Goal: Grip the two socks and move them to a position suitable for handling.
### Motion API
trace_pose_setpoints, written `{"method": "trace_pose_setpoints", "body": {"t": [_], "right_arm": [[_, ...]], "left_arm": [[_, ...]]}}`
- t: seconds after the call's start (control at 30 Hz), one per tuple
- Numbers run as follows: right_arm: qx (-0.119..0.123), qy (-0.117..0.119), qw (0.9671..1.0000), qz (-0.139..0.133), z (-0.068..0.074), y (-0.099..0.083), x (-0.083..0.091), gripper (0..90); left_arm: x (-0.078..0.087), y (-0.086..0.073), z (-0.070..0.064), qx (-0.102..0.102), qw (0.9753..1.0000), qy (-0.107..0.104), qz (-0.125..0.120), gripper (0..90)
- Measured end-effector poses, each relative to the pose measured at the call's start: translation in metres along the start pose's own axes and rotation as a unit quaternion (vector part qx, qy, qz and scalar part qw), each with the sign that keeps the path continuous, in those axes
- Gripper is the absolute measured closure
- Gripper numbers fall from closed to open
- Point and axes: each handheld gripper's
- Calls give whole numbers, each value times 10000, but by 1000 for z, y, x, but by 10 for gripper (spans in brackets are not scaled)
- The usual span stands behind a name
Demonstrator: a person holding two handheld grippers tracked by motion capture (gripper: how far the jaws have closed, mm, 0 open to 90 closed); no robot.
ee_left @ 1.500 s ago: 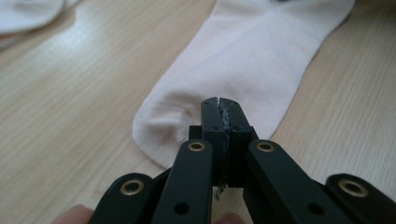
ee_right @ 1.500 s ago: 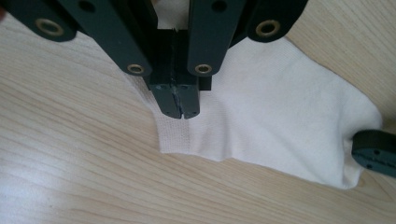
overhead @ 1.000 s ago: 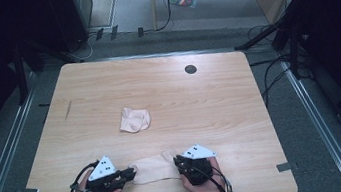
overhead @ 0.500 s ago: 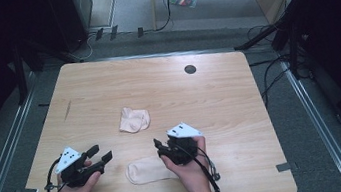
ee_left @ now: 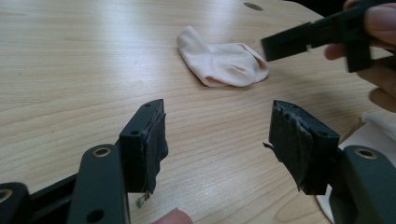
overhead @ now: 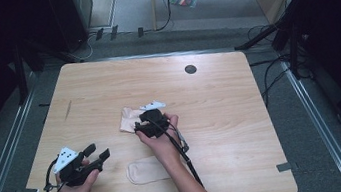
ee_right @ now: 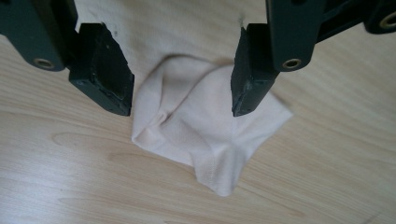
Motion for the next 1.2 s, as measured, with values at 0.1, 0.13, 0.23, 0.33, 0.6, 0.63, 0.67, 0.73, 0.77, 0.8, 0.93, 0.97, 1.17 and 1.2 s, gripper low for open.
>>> {"method": "trace_pose_setpoints", "body": {"t": [0.1, 0.13, 0.23, 0.33, 0.6, 0.63, 0.67, 0.73, 0.77, 0.8, 0.93, 0.97, 1.17, 1.2], "right_arm": [[-36, -83, 9999, 130, 2, 2, -17, 398], [-9, -133, 9997, 185, 3, 2, -22, 394], [12, -228, 9994, 247, 5, 0, -33, 428], [266, -506, 9981, 208, 9, -1, -34, 602], [269, -84, 9996, -75, 9, 4, -5, 857], [223, -14, 9996, -159, 10, 5, 2, 857], [210, 69, 9995, -230, 10, 7, 10, 858], [162, 104, 9993, -309, 10, 9, 24, 857], [98, 148, 9993, -329, 9, 9, 31, 857], [-3, 213, 9992, -334, 6, 9, 39, 858], [-318, 303, 9987, -258, -7, -4, 60, 857], [-393, 321, 9984, -233, -9, -8, 63, 857], [-401, 32, 9990, -174, -29, -26, 67, 857], [-396, -21, 9991, -145, -34, -29, 65, 857]], "left_arm": [[0, 0, -1, -54, 10000, 41, 17, 351], [0, 0, -1, -19, 10000, 36, 19, 347], [0, 0, 1, 52, 10000, 20, 19, 341], [-1, 0, 1, 55, 10000, 30, 36, 341], [-2, 1, 2, 136, 9999, 65, 62, 343], [-2, 1, 3, 152, 9999, 59, 55, 343], [-2, 1, 3, 153, 9998, 60, 67, 343], [-2, 1, 3, 131, 9999, 61, 80, 344], [-2, 1, 2, 127, 9999, 59, 83, 344], [-2, 1, 2, 123, 9999, 52, 87, 345], [-2, 1, 3, 150, 9999, 44, 69, 346], [-2, 1, 3, 156, 9998, 44, 72, 346], [-2, 1, 2, 128, 9999, 49, 85, 350], [-2, 1, 2, 131, 9999, 46, 85, 350]]}}
Point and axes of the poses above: each handheld gripper's, and its own axes: x roughly backward along the jaws, y roughly out of its top, z roughly to its left, and after that the axes turned 8 degrees about -z, right-handed
